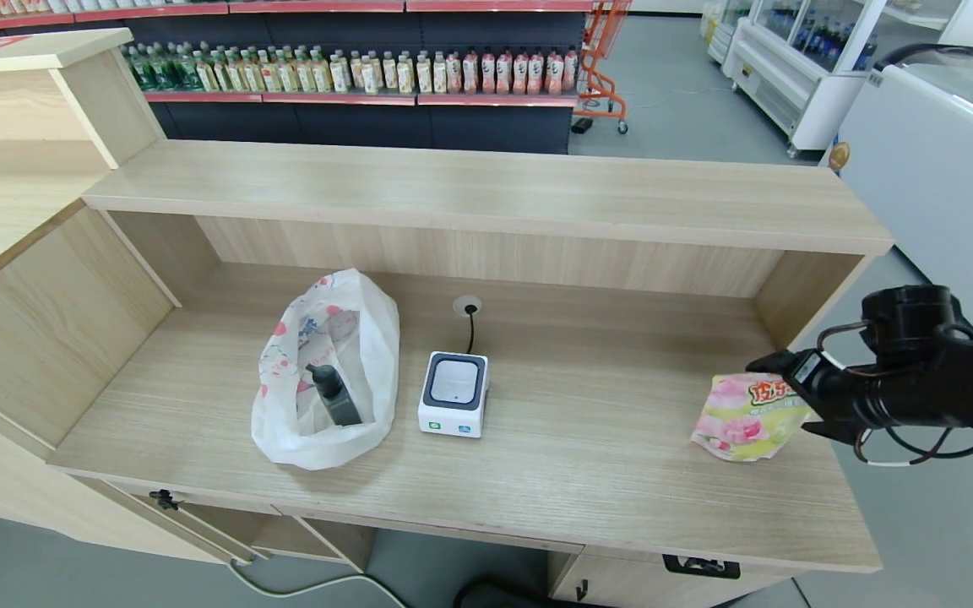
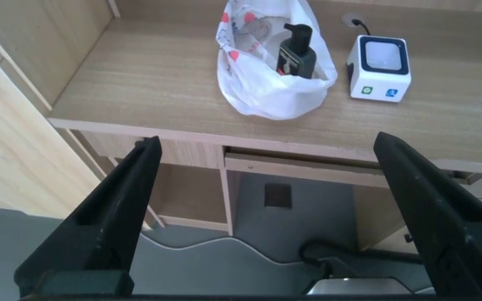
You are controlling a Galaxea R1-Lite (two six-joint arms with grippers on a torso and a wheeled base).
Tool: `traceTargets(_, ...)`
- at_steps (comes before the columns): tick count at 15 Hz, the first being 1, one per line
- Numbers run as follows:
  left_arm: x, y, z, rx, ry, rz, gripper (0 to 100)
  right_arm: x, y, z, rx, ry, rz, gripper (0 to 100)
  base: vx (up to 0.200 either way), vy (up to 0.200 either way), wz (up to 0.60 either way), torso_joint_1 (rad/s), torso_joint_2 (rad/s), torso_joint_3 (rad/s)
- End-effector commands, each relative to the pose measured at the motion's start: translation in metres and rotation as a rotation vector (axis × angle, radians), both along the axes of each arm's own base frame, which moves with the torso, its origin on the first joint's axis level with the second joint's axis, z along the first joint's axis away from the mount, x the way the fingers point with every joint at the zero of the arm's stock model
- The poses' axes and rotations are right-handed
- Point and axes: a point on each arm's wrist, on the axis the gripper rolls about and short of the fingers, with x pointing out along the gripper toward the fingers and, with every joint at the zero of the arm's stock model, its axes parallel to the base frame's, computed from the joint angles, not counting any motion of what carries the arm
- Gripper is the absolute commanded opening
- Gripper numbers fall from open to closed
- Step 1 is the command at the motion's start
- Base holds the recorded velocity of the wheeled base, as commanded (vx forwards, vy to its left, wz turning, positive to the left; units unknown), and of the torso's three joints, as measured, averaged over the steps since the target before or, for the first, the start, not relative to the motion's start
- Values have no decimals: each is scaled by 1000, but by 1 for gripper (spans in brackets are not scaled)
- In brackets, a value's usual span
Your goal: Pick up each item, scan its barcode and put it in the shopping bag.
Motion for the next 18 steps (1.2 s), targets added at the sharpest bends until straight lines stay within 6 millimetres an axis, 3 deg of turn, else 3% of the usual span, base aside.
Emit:
traceTargets(1, 0, 0, 0, 0, -1, 0, 100, 9, 3, -29, -17, 78, 31, 100, 0, 0, 0, 0, 0, 0)
traceTargets(2, 0, 0, 0, 0, -1, 0, 100, 10, 6, -32, -36, 81, 56, 0, 0, 0, 0, 0, 0, 0)
traceTargets(6, 0, 0, 0, 0, -1, 0, 100, 15, 6, -27, -177, -2, 125, 0, 0, 0, 0, 0, 0, 0)
traceTargets(11, 0, 0, 0, 0, -1, 0, 100, 5, 5, -39, -315, 36, 213, 0, 0, 0, 0, 0, 0, 0)
traceTargets(16, 0, 0, 0, 0, -1, 0, 100, -32, 13, 11, -457, -163, 453, 0, 0, 0, 0, 0, 0, 0)
traceTargets(18, 0, 0, 0, 0, -1, 1, 100, -57, 18, 7, -578, -392, 732, 0, 0, 0, 0, 0, 0, 0)
